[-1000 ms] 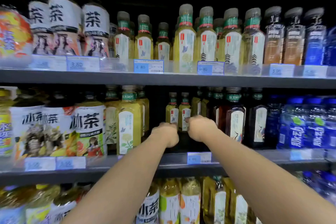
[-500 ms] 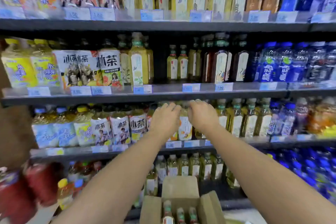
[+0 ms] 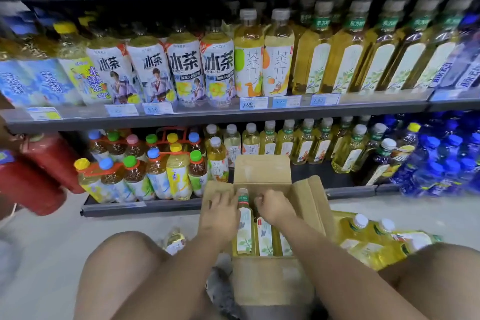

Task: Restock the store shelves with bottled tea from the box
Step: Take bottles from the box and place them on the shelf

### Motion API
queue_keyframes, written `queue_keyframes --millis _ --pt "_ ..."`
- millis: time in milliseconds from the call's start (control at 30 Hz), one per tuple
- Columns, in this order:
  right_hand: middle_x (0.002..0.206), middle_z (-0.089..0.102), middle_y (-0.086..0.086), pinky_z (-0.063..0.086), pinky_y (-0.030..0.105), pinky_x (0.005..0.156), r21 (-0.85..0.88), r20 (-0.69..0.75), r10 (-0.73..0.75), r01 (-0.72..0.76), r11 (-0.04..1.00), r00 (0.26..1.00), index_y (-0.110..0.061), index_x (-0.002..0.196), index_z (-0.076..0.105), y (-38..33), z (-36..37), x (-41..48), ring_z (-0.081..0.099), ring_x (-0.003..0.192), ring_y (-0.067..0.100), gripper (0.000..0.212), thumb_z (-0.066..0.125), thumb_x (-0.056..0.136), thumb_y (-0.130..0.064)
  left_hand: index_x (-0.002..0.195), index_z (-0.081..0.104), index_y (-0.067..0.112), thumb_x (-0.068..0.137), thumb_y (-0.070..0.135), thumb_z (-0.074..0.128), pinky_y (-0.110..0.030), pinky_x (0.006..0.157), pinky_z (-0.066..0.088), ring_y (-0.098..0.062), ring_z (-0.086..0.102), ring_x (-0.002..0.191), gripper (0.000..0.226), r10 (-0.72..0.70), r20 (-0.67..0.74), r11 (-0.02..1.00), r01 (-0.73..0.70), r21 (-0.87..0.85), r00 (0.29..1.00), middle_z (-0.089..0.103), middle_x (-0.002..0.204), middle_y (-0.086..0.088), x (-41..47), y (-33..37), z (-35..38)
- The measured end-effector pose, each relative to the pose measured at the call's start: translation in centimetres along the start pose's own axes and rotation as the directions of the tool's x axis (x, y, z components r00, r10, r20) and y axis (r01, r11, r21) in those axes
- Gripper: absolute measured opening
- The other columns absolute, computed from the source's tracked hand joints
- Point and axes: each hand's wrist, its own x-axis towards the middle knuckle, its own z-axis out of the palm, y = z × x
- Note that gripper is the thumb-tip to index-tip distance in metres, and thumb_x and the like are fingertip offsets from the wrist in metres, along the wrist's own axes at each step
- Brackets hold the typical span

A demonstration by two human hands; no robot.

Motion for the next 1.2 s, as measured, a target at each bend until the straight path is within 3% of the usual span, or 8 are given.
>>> queue_keyframes --millis 133,333,533,633,800,967,1100,1200 --pt "0.102 0.071 0.012 0.046 0.032 0.073 0.149 0.11 0.11 -0.125 0.981 0.988 -0.011 0.103 0.067 -0.9 3.5 2.0 0.064 0.095 0.031 0.033 0.051 0.095 -0.039 0.161 0.011 0.021 0.107 0.034 0.026 -0.045 0.122 0.018 -0.023 0.01 0.153 0.057 -0.03 0.066 0.996 0.035 -0.076 0.997 0.008 0.168 0.002 -0.8 -1.6 2.7" --pt "0.105 0.071 0.011 0.052 0.035 0.09 0.307 0.257 0.238 -0.313 0.899 0.937 -0.006 0.107 0.069 -2.5 4.9 4.7 0.066 0.102 0.028 0.052 0.06 0.086 -0.053 0.161 -0.004 0.023 0.11 0.037 0.015 -0.041 0.122 0.016 -0.019 0.002 0.155 0.057 -0.029 0.129 0.982 0.053 -0.181 0.991 -0.008 0.169 0.008 -1.1 -1.6 3.7" --pt "0.087 0.075 0.013 0.06 0.041 0.08 0.569 0.349 0.282 -0.441 0.694 0.894 -0.002 0.099 0.07 -2.0 4.8 5.3 0.074 0.08 0.026 0.039 0.078 0.072 -0.03 0.161 -0.003 0.02 0.11 0.036 0.014 -0.041 0.122 0.019 -0.019 0.005 0.155 0.057 0.015 0.14 0.983 0.01 -0.181 0.99 -0.008 0.169 0.005 -0.9 -2.0 3.8" --pt "0.083 0.074 0.013 0.06 0.031 0.059 0.688 0.34 0.215 -0.398 0.607 0.916 -0.002 0.099 0.07 -1.8 3.1 4.2 0.071 0.07 0.023 0.028 0.078 0.081 -0.022 0.161 0.011 0.017 0.108 0.038 0.016 -0.039 0.124 0.015 -0.019 0.007 0.154 0.058 0.027 0.078 0.964 -0.006 -0.264 0.997 0.004 0.17 -0.001 -0.9 -1.9 3.6" --pt "0.098 0.074 0.013 0.058 0.041 0.082 0.824 0.175 0.097 -0.2 0.53 0.98 -0.021 0.095 0.068 -1.6 0.1 2.3 0.072 0.088 0.027 0.019 0.079 0.081 -0.024 0.152 0.034 0.022 0.094 0.065 0.036 -0.036 0.118 0.027 -0.017 0.027 0.147 0.071 -0.031 -0.043 0.925 0.012 -0.379 0.999 0.042 0.154 0.002 -1.7 -0.1 1.6" --pt "0.096 0.071 0.019 0.056 0.036 0.072 0.871 0.046 0.022 -0.051 0.489 0.999 -0.015 0.097 0.069 -2.9 -2.7 0.9 0.069 0.078 0.024 0.017 0.078 0.083 -0.018 0.156 0.011 0.026 0.081 0.065 0.064 -0.037 0.087 0.048 -0.027 0.058 0.119 0.1 -0.219 0.048 0.82 0.21 -0.532 0.975 0.056 0.135 -0.004 -1.8 3.2 -1.0" --pt "0.103 0.074 0.01 0.059 0.037 0.081 0.906 0.064 -0.041 -0.041 0.421 0.997 -0.012 0.112 0.067 -3.3 -4.6 0.4 0.072 0.091 0.023 0.03 0.076 0.086 -0.022 0.147 0.026 0.02 0.077 0.045 0.077 -0.035 0.072 0.053 -0.022 0.062 0.096 0.09 -0.283 -0.008 0.698 0.2 -0.688 0.959 0.059 0.12 -0.004 -1.0 3.6 -2.9" --pt "0.107 0.074 0.002 0.057 0.04 0.089 0.876 0.119 -0.047 -0.082 0.476 0.992 -0.019 0.115 0.068 -2.0 -5.3 0.6 0.069 0.103 0.021 0.029 0.069 0.09 -0.035 0.131 0.033 0.021 0.071 0.051 0.074 -0.035 0.071 0.054 -0.02 0.055 0.09 0.079 -0.29 -0.082 0.779 0.186 -0.599 0.954 0.056 0.109 -0.005 -0.8 2.1 -4.1"
